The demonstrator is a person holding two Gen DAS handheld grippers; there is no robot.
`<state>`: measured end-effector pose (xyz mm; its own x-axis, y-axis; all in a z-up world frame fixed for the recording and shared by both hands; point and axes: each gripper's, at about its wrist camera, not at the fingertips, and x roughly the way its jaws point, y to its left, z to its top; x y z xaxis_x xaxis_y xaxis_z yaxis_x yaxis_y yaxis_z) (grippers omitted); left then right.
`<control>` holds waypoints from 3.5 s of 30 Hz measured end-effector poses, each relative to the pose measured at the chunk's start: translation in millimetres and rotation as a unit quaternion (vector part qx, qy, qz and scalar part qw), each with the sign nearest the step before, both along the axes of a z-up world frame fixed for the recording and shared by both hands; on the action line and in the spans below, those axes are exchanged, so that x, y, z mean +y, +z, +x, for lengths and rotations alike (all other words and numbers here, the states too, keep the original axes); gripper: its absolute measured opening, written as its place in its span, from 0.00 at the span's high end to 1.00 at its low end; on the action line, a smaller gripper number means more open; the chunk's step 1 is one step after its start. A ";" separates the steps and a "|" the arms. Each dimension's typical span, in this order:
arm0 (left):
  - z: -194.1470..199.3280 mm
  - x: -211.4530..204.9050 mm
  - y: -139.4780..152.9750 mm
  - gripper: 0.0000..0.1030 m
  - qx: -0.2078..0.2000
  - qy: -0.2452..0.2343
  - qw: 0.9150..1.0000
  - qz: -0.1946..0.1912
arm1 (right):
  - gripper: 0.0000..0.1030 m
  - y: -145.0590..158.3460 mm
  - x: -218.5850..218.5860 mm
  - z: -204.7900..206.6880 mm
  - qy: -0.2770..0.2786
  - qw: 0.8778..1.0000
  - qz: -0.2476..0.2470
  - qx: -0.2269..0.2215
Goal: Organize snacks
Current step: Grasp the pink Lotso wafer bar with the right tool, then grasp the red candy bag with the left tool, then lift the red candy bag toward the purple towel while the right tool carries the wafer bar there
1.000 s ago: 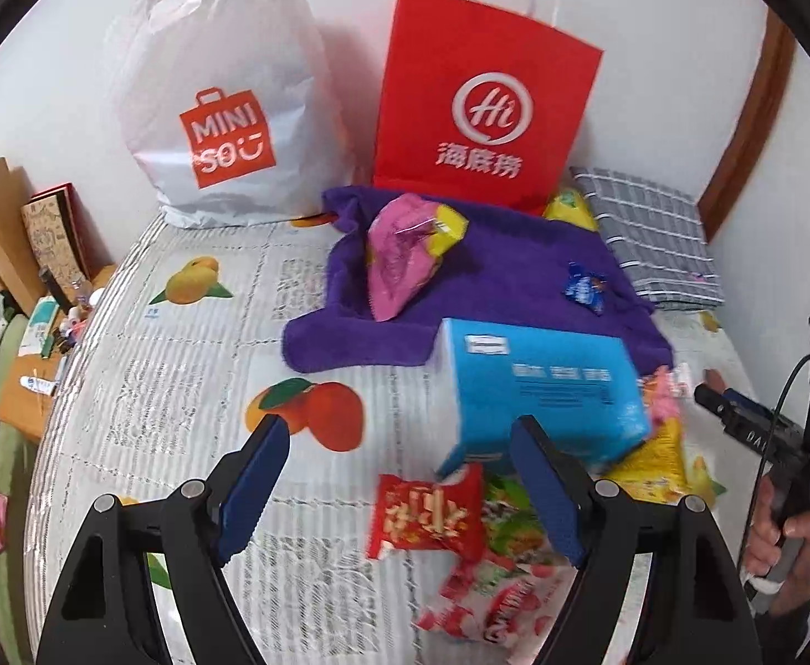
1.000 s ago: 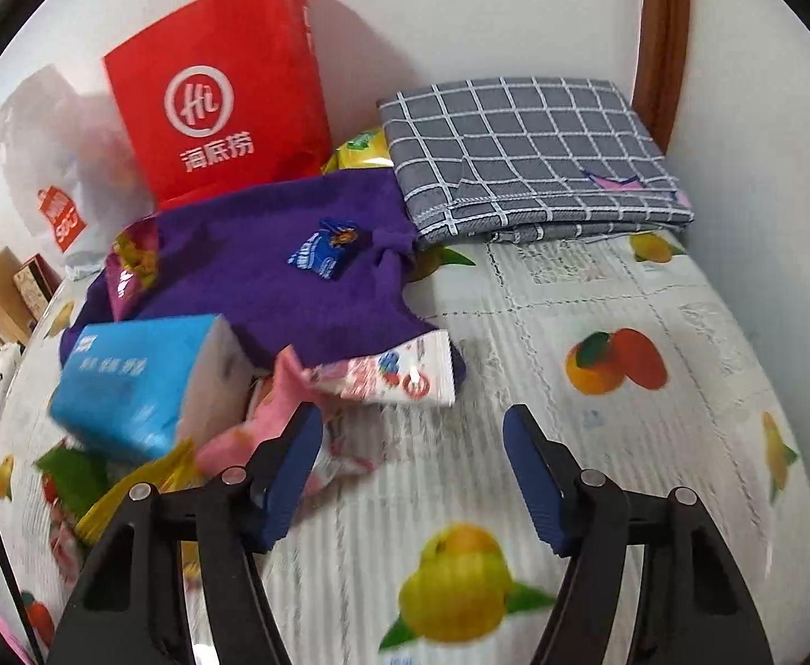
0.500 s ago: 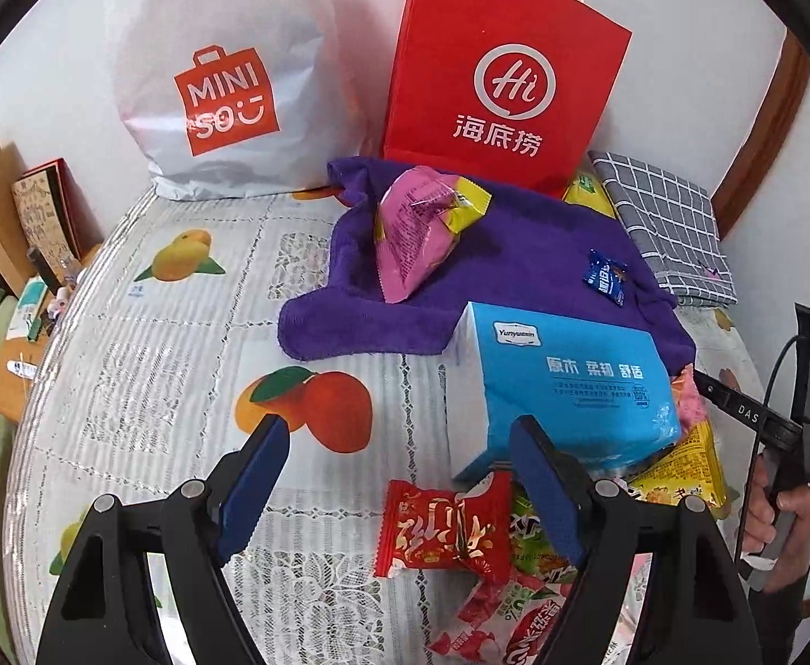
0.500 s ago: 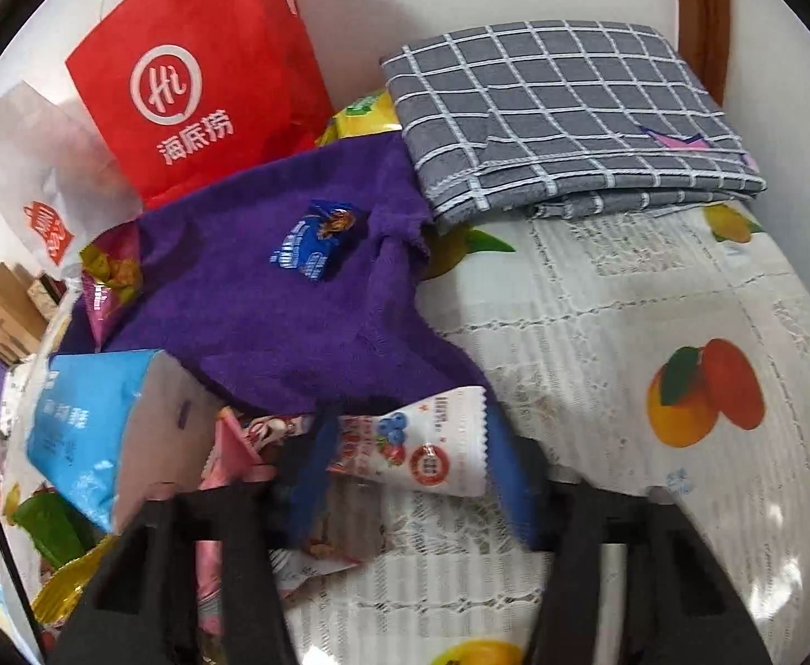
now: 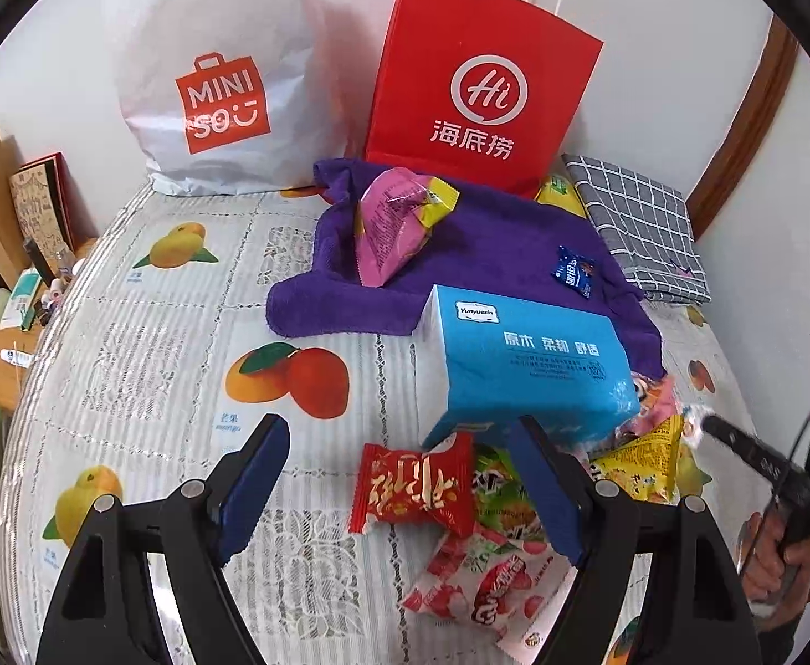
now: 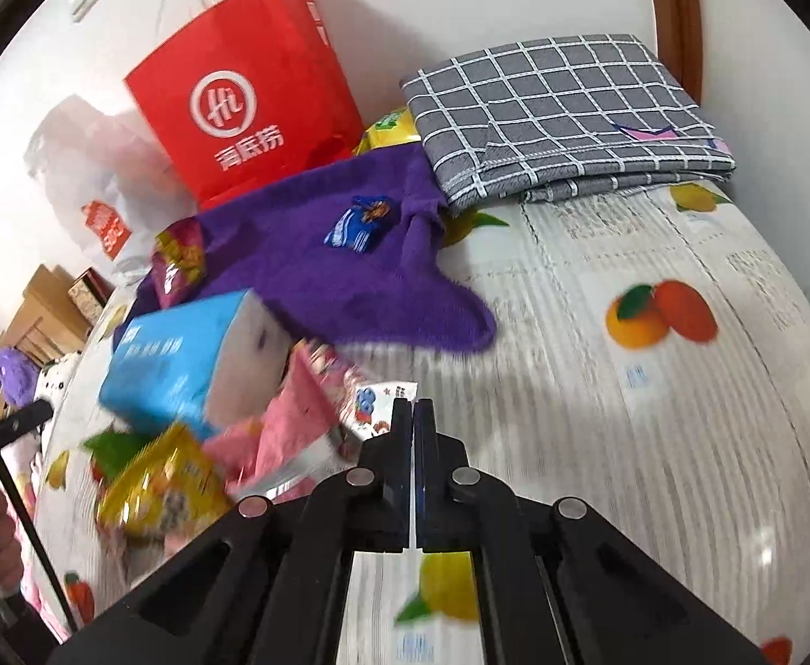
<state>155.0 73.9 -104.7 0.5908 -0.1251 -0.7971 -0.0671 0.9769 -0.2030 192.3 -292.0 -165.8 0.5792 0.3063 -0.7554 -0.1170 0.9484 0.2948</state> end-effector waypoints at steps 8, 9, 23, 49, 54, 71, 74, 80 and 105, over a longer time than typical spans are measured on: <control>-15.3 -0.1 4.2 0.22 -0.006 -0.005 1.000 -0.007 | 0.99 -12.2 -19.4 -67.7 -0.021 0.999 0.003 0.026; -16.4 -0.2 4.0 0.22 -0.006 -0.006 1.000 -0.008 | 0.99 -14.0 -20.9 -74.5 -0.025 0.999 -0.004 0.028; -18.5 4.5 -4.7 0.22 0.006 0.000 1.000 0.010 | 0.51 -7.7 -2.3 -49.0 0.000 0.996 -0.090 -0.021; 6.1 -8.3 -63.6 0.22 0.060 -0.041 0.997 -0.027 | 0.78 -46.6 15.4 -31.7 0.023 0.991 -0.130 -0.029; 14.2 -4.5 -75.8 0.22 0.063 -0.039 0.996 -0.043 | 0.78 -46.8 18.1 -31.7 0.023 0.989 -0.140 -0.030; 4.8 -4.9 -67.5 0.55 0.040 -0.035 0.999 0.010 | 0.78 -46.8 16.3 -31.4 0.022 0.990 -0.133 -0.029; 0.1 -2.6 -68.8 0.56 0.040 -0.033 0.999 0.012 | 0.78 -46.8 17.1 -31.7 0.022 0.990 -0.134 -0.030; -9.1 0.9 -65.4 0.58 0.037 -0.030 0.999 0.008 | 0.77 -46.5 16.6 -31.5 0.018 0.990 -0.133 -0.029; -50.4 -27.5 11.7 0.58 -0.025 -0.064 0.998 -0.009 | 0.80 42.9 52.7 -115.2 -0.001 0.990 -0.105 -0.100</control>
